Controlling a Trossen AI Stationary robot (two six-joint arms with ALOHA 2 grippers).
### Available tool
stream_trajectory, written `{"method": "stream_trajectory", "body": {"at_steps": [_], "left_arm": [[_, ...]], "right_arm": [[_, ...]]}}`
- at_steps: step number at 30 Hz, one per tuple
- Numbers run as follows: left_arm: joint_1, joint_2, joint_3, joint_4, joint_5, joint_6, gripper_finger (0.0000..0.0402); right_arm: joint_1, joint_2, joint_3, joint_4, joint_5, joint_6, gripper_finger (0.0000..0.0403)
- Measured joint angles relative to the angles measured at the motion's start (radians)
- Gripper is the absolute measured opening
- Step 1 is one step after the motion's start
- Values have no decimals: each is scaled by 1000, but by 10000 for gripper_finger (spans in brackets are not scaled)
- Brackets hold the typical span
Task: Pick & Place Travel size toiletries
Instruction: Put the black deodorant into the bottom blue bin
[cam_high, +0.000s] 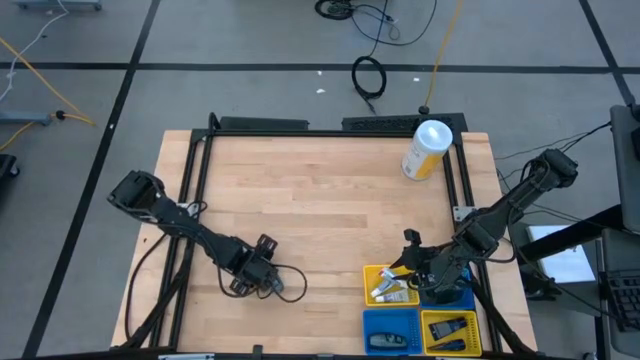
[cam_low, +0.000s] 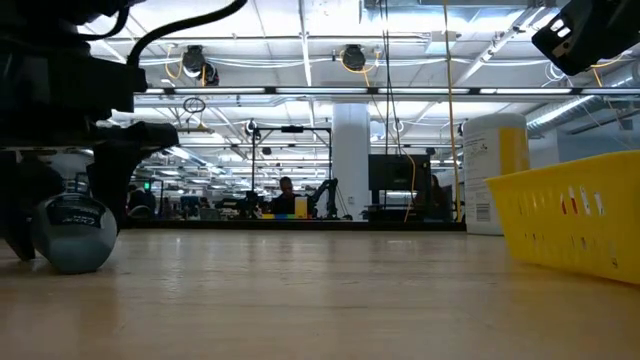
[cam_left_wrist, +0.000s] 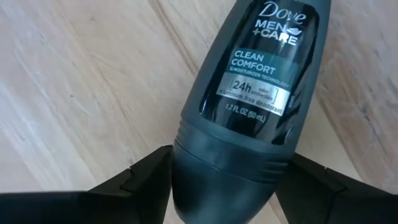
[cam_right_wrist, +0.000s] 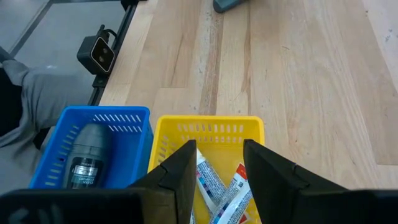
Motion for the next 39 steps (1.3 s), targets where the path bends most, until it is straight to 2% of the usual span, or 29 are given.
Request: {"method": "stream_trajectory", "body": {"at_steps": [6, 9, 13, 27, 33, 39], "left_arm": [[36, -1, -32, 62, 68, -7, 216], [47, 0, -33, 80, 82, -11, 187], [56, 2, -33, 113, 84, -37, 174], [70, 5, 5, 119, 98, -97, 170], [101, 4, 65, 117, 54, -114, 169], [150, 2, 180, 146, 14, -151, 166]], "right_arm": [[0, 0, 0, 0, 0, -24, 126], [0, 0, 0, 0, 0, -24, 126], [0, 0, -1, 1, 0, -25, 126], [0, -1, -76, 158, -1, -46, 126], [0, -1, -76, 165, 0, -86, 126], [0, -1, -76, 178, 4, -117, 126]]}}
